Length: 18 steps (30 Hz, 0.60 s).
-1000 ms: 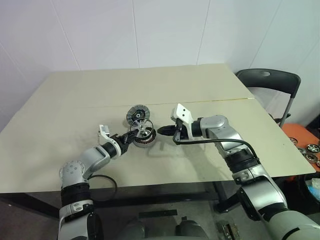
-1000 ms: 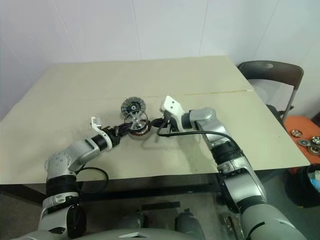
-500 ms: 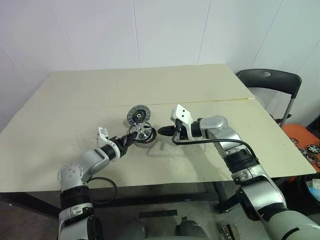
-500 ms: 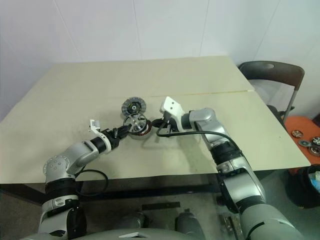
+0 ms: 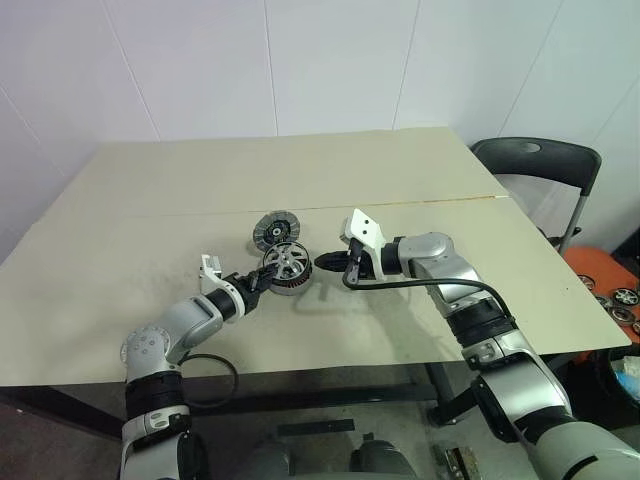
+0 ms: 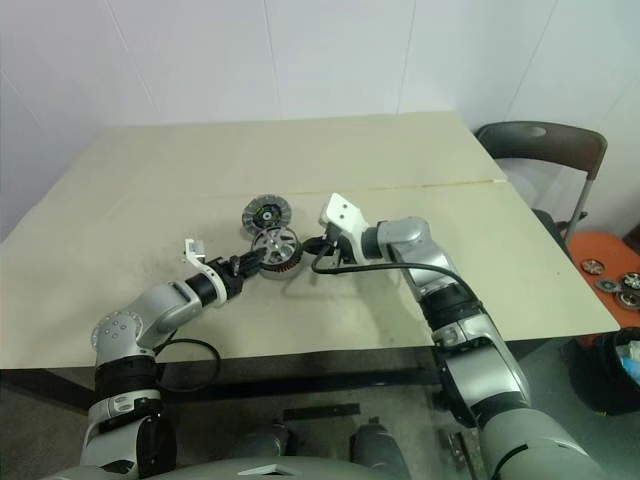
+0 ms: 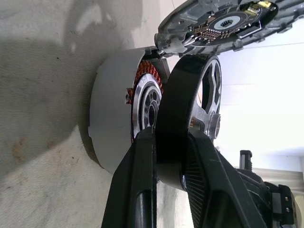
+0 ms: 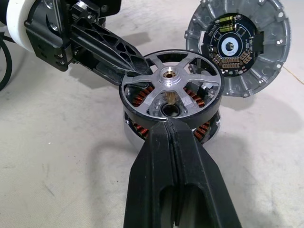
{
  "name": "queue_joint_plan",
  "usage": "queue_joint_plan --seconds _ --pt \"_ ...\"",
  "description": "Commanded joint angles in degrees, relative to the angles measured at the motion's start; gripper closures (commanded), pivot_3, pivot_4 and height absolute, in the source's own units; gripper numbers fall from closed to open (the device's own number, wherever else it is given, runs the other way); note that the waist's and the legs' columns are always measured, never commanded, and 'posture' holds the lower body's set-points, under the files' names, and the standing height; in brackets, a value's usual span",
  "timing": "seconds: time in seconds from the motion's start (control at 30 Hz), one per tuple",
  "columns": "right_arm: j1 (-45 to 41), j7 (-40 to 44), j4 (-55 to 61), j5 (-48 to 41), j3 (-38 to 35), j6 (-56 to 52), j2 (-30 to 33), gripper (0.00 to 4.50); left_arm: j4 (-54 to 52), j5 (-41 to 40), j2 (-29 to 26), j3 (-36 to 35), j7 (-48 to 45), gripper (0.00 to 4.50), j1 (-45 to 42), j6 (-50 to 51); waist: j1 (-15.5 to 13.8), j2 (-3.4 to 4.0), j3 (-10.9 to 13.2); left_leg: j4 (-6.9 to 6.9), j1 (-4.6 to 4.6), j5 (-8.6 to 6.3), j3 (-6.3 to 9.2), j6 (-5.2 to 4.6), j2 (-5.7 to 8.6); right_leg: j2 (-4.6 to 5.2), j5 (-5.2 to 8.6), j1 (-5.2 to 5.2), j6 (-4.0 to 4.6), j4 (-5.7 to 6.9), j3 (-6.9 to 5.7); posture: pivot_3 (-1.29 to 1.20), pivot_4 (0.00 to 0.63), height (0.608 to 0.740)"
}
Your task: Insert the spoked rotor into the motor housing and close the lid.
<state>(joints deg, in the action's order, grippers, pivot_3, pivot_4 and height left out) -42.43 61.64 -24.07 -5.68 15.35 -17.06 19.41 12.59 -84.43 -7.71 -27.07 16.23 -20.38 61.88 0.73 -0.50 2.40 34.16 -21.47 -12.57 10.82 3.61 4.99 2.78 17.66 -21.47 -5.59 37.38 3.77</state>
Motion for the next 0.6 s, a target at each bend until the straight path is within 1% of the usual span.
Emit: queue_joint_plan --seconds 0.03,0.07,0.13,0.17,0.3,0.33,0.53,0.6 --pt "-0.9 -0.33 0.32 0.09 -0.48 1.06 -0.23 4.5 -2.6 -1.98 -0.03 0.26 -0.12 3.73 -0.32 0.12 -0.01 0.0 0.0 0.0 0.0 0.0 0.0 0.0 0.0 0.0 0.0 0.0 0.0 0.0 0.0 0.0 0.0 0.74" --pt "-1.0 -0.38 0.18 0.11 -0.5 1.12 -0.27 4.5 -2.51 -2.0 -0.07 0.26 -0.08 3.73 -0.36 0.09 -0.01 0.0 0.0 0.0 0.0 0.0 0.0 0.0 0.0 0.0 0.0 0.0 0.0 0.0 0.0 0.0 0.0 0.74" --pt "-1.08 -0.47 0.12 0.14 -0.51 1.2 -0.33 4.5 -2.49 -1.96 -0.13 0.27 0.18 3.26 -0.36 -0.07 0.0 0.0 0.0 0.0 0.0 0.0 0.0 0.0 0.0 0.0 0.0 0.0 0.0 0.0 0.0 0.0 0.0 0.74" --pt "-1.05 -0.52 0.15 0.18 -0.51 1.22 -0.38 4.5 -2.6 -1.84 -0.25 0.32 0.23 3.1 -0.33 -0.11 0.01 0.0 0.0 0.0 0.0 0.0 0.0 0.0 0.0 0.0 0.0 0.0 0.0 0.0 0.0 0.0 0.0 0.74" --pt "-1.05 -0.75 -0.1 0.38 -0.48 1.49 -0.61 4.5 -3.35 -2.1 -1.19 -0.26 0.86 1.82 -1.31 -1.16 0.03 -0.01 0.0 0.0 0.02 0.0 -0.01 0.0 0.0 0.0 0.0 0.01 0.0 0.01 0.0 0.0 0.0 0.74" --pt "-1.04 -0.81 -0.19 0.44 -0.47 1.59 -0.64 4.5 -3.57 -2.09 -1.53 -0.46 1.24 1.57 -1.8 -1.65 0.03 -0.01 0.0 0.01 0.02 0.0 -0.01 0.0 0.0 -0.01 0.0 0.01 0.0 0.01 0.0 0.0 0.0 0.74" --pt "-1.14 -1.03 -1.4 1.15 -0.18 2.6 -0.98 4.5 -5.84 -1.3 -6.03 -0.28 2.39 1.57 -6.15 -3.06 0.03 -0.07 0.03 0.02 0.0 0.0 -0.01 0.01 -0.02 -0.05 -0.01 -0.02 0.0 0.06 -0.01 0.0 0.0 0.74" --pt "-1.24 -1.04 -1.61 1.21 -0.12 2.76 -1.19 4.5 -7.49 1.93 -9.35 1.72 0.99 1.57 -6.39 -2.23 0.08 -0.07 0.03 0.01 0.01 0.01 -0.02 0.01 -0.01 -0.03 -0.01 -0.01 0.0 0.06 -0.01 0.0 0.0 0.74"
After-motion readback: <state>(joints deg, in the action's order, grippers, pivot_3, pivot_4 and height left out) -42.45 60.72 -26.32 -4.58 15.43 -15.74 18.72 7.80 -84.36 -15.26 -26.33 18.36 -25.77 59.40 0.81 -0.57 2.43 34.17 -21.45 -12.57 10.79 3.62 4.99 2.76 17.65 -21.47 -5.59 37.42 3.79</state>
